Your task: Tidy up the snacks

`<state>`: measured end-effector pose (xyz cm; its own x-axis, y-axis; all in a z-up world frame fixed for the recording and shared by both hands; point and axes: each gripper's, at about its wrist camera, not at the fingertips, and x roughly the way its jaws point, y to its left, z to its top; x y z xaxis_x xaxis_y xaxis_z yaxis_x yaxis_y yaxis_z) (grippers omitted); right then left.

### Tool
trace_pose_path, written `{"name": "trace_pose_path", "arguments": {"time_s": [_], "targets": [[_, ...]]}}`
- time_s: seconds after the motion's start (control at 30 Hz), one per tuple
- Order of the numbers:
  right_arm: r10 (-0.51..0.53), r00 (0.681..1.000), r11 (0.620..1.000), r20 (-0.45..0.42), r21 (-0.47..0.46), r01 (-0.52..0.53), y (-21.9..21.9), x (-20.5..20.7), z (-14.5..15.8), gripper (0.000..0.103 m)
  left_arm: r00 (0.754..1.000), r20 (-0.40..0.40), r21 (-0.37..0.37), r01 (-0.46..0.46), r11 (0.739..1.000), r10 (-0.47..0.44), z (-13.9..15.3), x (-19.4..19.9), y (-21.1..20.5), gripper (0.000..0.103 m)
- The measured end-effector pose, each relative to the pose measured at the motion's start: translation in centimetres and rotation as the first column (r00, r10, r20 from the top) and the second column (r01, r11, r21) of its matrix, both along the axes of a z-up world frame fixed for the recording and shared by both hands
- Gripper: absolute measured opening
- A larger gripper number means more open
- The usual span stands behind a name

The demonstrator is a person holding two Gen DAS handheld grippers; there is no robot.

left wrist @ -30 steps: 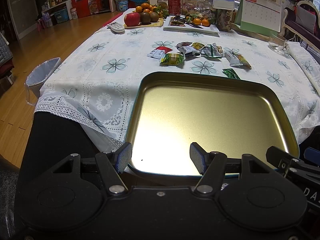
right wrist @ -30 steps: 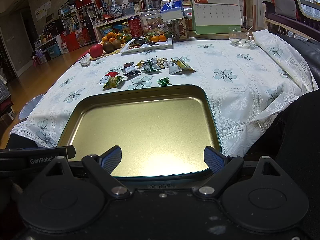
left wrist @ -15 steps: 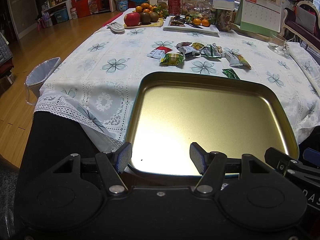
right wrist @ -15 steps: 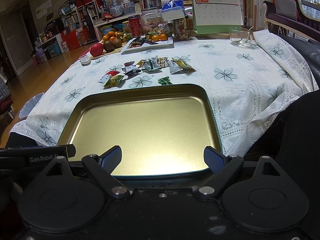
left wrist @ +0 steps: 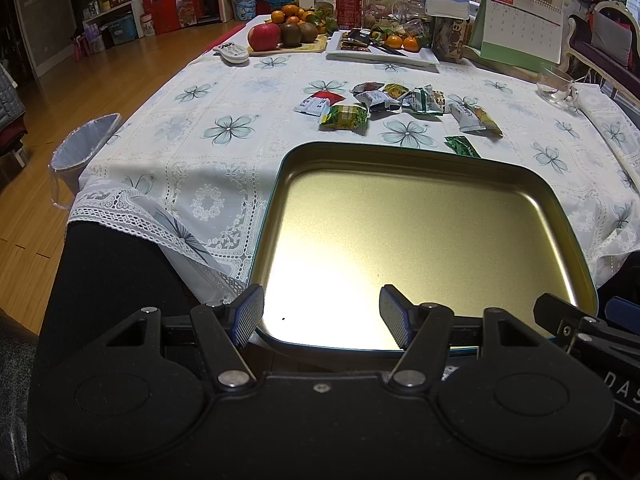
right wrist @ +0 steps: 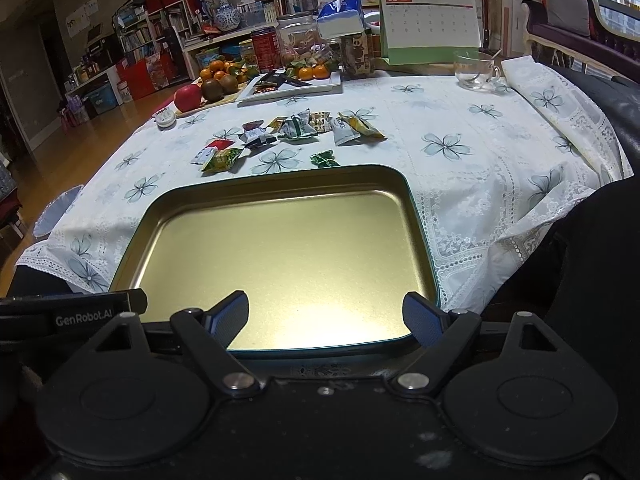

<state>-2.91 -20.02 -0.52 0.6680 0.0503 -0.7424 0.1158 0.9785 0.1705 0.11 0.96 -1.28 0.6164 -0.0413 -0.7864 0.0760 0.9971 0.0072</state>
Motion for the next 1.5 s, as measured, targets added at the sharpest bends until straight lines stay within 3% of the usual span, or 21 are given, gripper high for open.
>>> {"name": "trace_pose_path", "arguments": {"time_s": [0.3,0.5,0.67,0.93,1.17,1.5], "targets": [[0.019,1.0,0.999,-0.006,-0.031,-0.019,0.4,0.1,0.4,0.086,1.0,0.006,-0.008,-0.013,1.0,0.013,0.6,0.0,0.2,0.067],[0.075,0.996,0.997,-0.04,-0.011,-0.076,0.4,1.3,0.3,0.086,1.0,0.021,0.024,0.01,1.0,-0.011,1.5,0.5,0.0,0.067],[0.106,0.992,0.994,-0.074,0.033,-0.104,-0.1,3.0,0.3,0.085,0.999,-0.014,0.043,0.041,0.998,-0.041,1.9,2.5,0.0,0.067],[0.125,0.988,0.992,-0.093,0.018,-0.124,-0.9,8.0,1.6,0.079,0.997,-0.05,-0.016,0.059,0.998,-0.06,3.7,7.8,0.4,0.067],[0.143,0.985,0.99,-0.099,0.032,-0.141,-1.9,14.2,1.9,0.056,0.992,-0.113,-0.061,0.057,0.997,-0.064,3.5,13.5,1.0,0.061],[0.131,0.981,0.991,-0.14,0.052,-0.124,-2.5,23.0,-1.4,0.05,0.976,-0.21,-0.097,0.04,0.994,-0.06,1.1,21.6,1.0,0.061]]}}
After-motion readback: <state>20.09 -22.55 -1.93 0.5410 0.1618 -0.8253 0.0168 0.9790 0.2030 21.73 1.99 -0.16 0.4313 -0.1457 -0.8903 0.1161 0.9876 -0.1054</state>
